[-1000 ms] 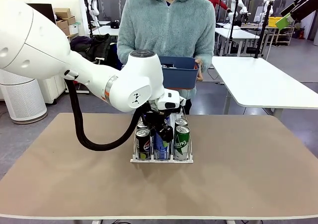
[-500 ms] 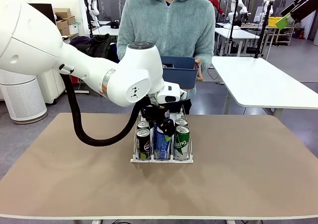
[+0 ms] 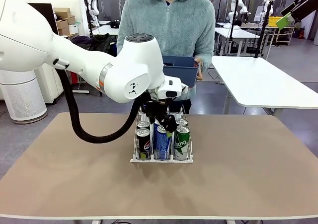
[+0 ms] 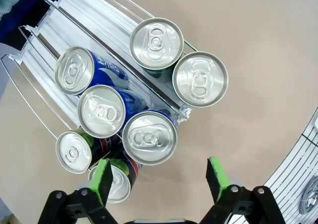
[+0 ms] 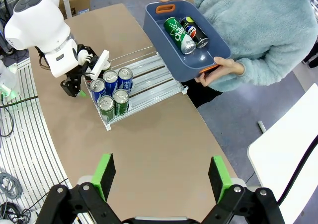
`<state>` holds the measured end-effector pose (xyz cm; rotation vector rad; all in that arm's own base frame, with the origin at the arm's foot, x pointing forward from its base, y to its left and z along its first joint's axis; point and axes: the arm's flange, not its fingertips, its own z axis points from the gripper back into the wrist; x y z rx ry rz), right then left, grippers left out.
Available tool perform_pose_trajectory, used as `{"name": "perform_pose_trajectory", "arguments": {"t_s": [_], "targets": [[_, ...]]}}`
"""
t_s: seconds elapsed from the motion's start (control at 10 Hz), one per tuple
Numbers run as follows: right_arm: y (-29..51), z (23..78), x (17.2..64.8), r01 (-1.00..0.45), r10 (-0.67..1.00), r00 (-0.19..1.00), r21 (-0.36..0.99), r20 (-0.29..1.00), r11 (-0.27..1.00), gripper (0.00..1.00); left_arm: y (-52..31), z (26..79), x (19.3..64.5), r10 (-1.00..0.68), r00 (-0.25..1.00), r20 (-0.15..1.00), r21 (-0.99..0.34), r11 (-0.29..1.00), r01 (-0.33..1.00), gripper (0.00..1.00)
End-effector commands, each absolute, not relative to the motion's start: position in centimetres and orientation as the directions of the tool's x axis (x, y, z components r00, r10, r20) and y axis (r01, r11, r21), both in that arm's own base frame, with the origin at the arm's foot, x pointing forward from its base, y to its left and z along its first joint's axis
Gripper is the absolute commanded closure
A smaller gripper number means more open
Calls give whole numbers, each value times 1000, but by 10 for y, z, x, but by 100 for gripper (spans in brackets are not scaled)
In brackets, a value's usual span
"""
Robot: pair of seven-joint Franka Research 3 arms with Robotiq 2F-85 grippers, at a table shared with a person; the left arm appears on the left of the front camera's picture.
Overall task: Fill the beverage cans into the dispenser.
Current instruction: Pick up the Pepsi coke handed by the human.
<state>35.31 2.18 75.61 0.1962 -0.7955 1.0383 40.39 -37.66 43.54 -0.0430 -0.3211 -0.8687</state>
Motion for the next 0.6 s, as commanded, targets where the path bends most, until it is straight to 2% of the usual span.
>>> {"name": "perform_pose_trajectory", "arguments": {"t_s": [0.0,0.4,0.5], "targets": [[22,755,354,-825,692,260,-218,673,521,0,-376,433,408,-746,599,291,89,644,759,0],[22,755,354,-825,692,260,-218,673,521,0,-377,431,406,-743,604,288,87,648,757,0],[22,755,354,-825,692,260,-218,673,521,0,-359,460,395,-746,612,264,38,642,766,0]]}}
